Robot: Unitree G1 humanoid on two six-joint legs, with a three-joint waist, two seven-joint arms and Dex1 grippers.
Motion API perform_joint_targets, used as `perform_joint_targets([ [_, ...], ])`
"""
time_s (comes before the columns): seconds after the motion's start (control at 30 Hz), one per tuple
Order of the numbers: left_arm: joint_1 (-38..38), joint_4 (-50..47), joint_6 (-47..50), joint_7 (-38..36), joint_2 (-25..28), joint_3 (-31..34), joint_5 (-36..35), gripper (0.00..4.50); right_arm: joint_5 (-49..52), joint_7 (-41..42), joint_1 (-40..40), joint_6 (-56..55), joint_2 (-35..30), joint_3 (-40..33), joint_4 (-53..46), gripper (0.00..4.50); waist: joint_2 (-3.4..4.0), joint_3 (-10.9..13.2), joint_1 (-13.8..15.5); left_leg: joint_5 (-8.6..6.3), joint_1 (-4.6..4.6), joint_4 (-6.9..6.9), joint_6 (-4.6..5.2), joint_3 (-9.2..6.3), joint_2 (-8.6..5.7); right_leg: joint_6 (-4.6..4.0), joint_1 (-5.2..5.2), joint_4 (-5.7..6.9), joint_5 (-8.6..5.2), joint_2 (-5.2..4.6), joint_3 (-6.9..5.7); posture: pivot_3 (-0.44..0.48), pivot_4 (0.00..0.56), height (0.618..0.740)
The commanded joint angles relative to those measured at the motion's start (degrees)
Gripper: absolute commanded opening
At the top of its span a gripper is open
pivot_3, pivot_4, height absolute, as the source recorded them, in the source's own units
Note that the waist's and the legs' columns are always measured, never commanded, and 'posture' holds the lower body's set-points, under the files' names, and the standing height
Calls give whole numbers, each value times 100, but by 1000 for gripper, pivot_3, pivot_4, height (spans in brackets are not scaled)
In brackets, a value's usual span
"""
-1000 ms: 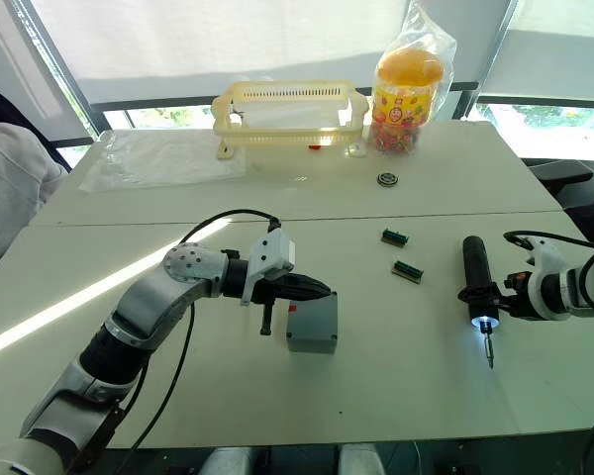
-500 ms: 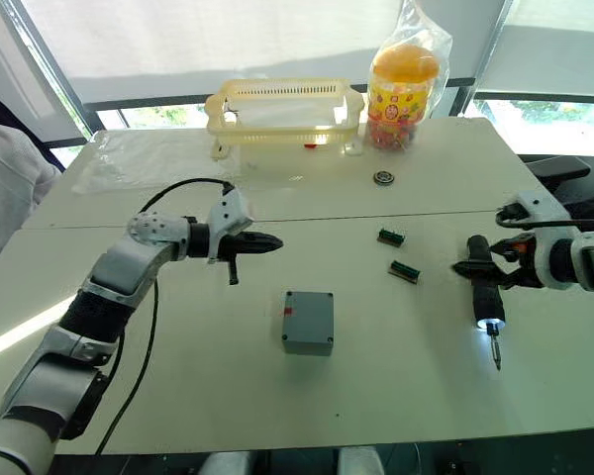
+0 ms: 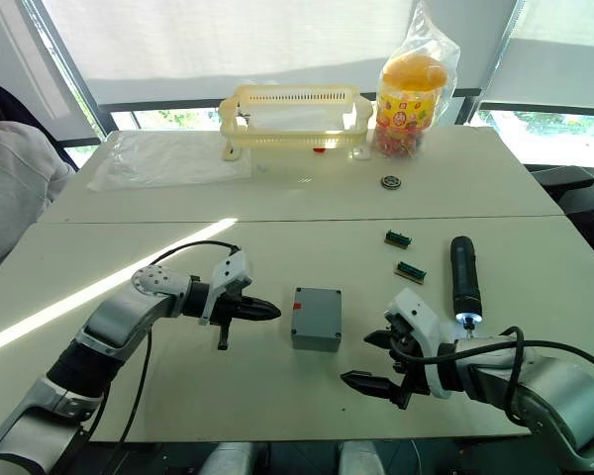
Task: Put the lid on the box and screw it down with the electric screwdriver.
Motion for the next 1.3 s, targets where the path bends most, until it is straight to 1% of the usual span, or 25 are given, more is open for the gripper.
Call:
perform_joint_targets([
  [0.03, -246, 214, -248, -94, -95, -201, 170, 0, -250, -127, -136, -199, 172, 354, -27, 4440, -1, 0, 3, 0, 0, 0, 1, 0, 0, 8, 0, 0, 4, 1, 0, 0, 150, 740],
  [0.1, -369, 481, -460, -105, -183, -313, 315, 0, -352, -192, -254, -233, 323, 499, 96, 4440, -1, 0, 9, 0, -1, 1, 1, -2, 0, 9, 0, 1, 5, 4, -1, 0, 150, 740],
  [0.23, -839, 1405, -1190, 8, -528, -630, 861, 0, -471, -235, -583, -214, 588, 804, 300, 4440, -1, 0, 28, 0, -1, 7, 1, -1, -2, 8, 1, 2, 6, 4, -2, 0, 150, 740],
  [0.43, -1503, 2771, -2158, 387, -1187, -616, 1343, 0, -355, -377, -740, -24, 975, 1013, 186, 4440, -7, -4, 39, -2, -2, 7, 4, -5, -2, 14, 1, 4, 9, 5, -4, 0, 150, 740],
  [0.6, -1898, 3638, -2743, 475, -1644, -535, 1536, 0, -336, -562, -749, 170, 1266, 1105, 83, 4440, -9, -4, 31, -2, -5, 11, 5, -5, -4, 20, 1, 5, 12, 5, -5, 0, 150, 740],
  [0.7, -2000, 3936, -2992, 612, -1690, -446, 1661, 0, -325, -719, -634, 274, 1276, 968, -88, 4440, -8, -4, 25, -3, -5, 10, 6, -6, -3, 27, -1, 6, 16, 6, -6, 0, 150, 740],
  [0.8, -2053, 4060, -3151, 820, -1433, -284, 1804, 0, -237, -699, -467, 348, 993, 496, -309, 4440, -8, -4, 30, -3, -4, 10, 6, -8, -3, 28, -1, 8, 16, 6, -7, 0, 150, 740],
  [0.87, -1991, 3941, -3175, 872, -1132, -192, 1875, 0, -97, -621, -406, 402, 774, 67, -397, 4440, -9, -4, 1, -3, -5, 11, 6, -6, -3, 28, -1, 8, 17, 5, -5, 0, 150, 740],
  [0.93, -1809, 3545, -3045, 775, -798, -132, 1875, 0, -47, -530, -411, 386, 524, -257, -391, 4440, -10, -4, -64, -3, -4, 10, 7, -6, -1, 28, -3, 9, 17, 6, -4, 0, 150, 740],
  [1.03, -1372, 2566, -2498, 411, -362, -20, 1641, 0, -171, -378, -559, 142, 275, -397, -124, 4440, -9, -5, -95, -4, 0, 2, 8, -7, 1, 28, -6, 17, 17, 6, -6, 0, 150, 740],
  [1.13, -773, 1260, -1709, -12, 23, 61, 1287, 0, -375, -158, -847, -177, 224, -194, 351, 4440, -9, -4, -108, -5, -1, 1, 9, -5, 1, 28, -7, 18, 17, 5, -4, 0, 150, 740],
  [1.2, -402, 470, -1147, -173, 226, 91, 1047, 0, -599, 88, -1054, -475, 208, 136, 668, 4440, -10, -4, -99, -5, -2, 4, 9, -5, 1, 27, -5, 18, 17, 4, -3, 0, 150, 740],
  [1.3, -19, -341, -547, -286, 454, 60, 826, 0, -855, 423, -1344, -825, 253, 584, 1053, 4440, -9, -4, -91, -5, -1, 6, 9, -7, 2, 26, -3, 18, 16, 5, -4, 0, 150, 740],
])
